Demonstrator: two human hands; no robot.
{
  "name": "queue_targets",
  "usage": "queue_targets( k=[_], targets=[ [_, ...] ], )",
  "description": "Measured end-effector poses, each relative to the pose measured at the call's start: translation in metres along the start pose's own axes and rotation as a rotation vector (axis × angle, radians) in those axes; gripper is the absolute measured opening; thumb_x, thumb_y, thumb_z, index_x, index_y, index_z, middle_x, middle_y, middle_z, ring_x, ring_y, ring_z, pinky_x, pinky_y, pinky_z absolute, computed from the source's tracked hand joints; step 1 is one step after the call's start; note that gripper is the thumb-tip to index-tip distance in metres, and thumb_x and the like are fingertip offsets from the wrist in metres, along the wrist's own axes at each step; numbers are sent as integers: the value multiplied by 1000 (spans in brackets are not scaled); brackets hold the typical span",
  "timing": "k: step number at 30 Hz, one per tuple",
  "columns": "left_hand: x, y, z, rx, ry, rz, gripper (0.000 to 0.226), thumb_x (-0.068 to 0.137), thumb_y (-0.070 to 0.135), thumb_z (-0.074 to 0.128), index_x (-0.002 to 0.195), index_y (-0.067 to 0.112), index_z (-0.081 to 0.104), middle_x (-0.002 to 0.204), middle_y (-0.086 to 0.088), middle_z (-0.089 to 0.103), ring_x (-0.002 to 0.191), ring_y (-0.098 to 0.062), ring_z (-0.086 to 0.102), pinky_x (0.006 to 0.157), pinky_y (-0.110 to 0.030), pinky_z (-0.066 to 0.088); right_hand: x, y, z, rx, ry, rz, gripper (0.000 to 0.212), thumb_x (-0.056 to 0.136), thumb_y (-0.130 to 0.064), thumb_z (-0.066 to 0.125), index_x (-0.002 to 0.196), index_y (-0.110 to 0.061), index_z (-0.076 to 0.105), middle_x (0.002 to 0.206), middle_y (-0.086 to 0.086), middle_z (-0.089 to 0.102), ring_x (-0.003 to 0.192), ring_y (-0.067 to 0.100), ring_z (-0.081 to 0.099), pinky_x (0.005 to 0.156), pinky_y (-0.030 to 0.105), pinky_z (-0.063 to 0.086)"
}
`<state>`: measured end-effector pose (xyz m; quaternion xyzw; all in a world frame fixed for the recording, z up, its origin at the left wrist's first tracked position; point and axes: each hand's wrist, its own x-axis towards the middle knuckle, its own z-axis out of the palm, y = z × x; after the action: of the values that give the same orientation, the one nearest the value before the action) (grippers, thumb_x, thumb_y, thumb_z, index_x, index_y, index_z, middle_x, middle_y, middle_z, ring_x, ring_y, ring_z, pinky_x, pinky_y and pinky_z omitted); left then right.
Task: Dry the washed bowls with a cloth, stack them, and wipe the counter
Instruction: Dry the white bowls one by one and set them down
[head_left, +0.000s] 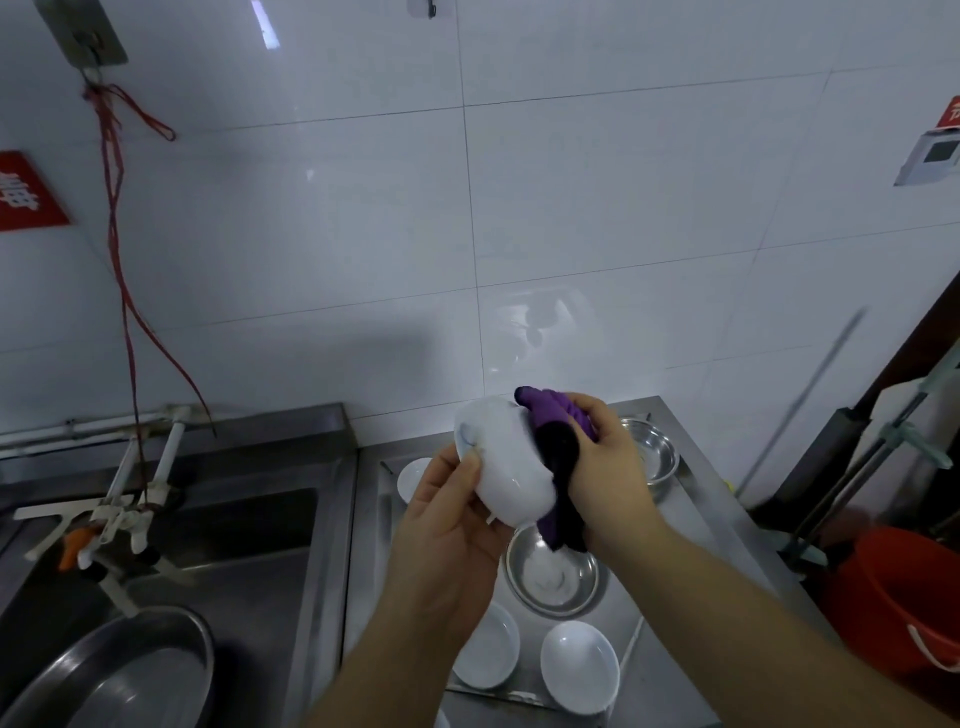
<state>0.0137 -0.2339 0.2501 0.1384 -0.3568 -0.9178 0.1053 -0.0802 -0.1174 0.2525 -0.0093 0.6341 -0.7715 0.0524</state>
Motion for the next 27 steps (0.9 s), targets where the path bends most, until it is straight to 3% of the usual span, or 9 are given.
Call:
queue_targets(
  k=[3,8,14,16,18,20,22,25,27],
  targets=[
    [2,0,-1,48,19,17,19,92,21,67,102,20,82,120,-20,75,101,-34,76,64,-37,63,-6,10,-11,-60,-13,6,21,90,-44,83,109,-40,74,102,-9,79,95,19,77,89,54,64],
    [5,-4,-8,287,6,121,21,90,30,67,105,30,81,114,-10,79,102,-27,77,79,-34,64,-12,17,-24,-253,-72,-53,24,94,-25,76,105,-46,72,99,-19,74,89,8,74,87,44,65],
    [8,-5,-19,1058,-294,303,13,106,35,58,107,40,70,101,10,75,92,-10,73,75,-23,59,-8,4,-29,-8,-64,196,22,101,-18,64,104,-35,77,103,8,80,85,25,76,79,45,64],
    [9,0,-21,1292,-362,331,10,106,41,54,102,43,63,92,20,71,83,1,68,68,-11,52,-3,-1,-32,-3,-69,257,21,103,-24,60,102,-33,80,105,8,80,90,27,77,81,45,64],
    [13,5,-24,1519,-425,365,11,105,50,49,98,43,54,88,19,68,78,0,65,64,-10,50,0,-4,-35,-40,-115,325,23,99,-44,67,102,-27,81,104,11,80,94,31,78,85,47,65],
    [19,7,-26,1711,-491,398,10,106,52,45,105,44,51,95,14,69,83,-4,65,74,-19,57,-1,-4,-39,15,-166,413,43,84,-58,80,106,-21,81,103,14,81,94,34,79,90,50,64],
    [24,7,-27,1830,-555,448,10,109,46,43,113,42,52,104,13,69,92,-5,63,91,-30,58,-4,0,-38,76,-205,441,54,70,-54,91,112,-21,80,109,17,80,96,37,78,91,51,63],
    [29,6,-28,1947,-616,621,24,109,43,35,118,38,56,113,15,70,109,-6,61,121,-38,36,-6,10,-39,149,-163,487,59,67,-38,93,118,-15,77,116,25,76,91,39,77,84,55,65],
    [29,2,-28,1980,-579,725,28,107,43,34,118,38,60,116,16,71,124,-5,57,130,-46,17,-7,18,-41,207,-133,548,60,70,-35,90,121,-8,76,118,27,75,91,39,76,81,53,65]
  ],
)
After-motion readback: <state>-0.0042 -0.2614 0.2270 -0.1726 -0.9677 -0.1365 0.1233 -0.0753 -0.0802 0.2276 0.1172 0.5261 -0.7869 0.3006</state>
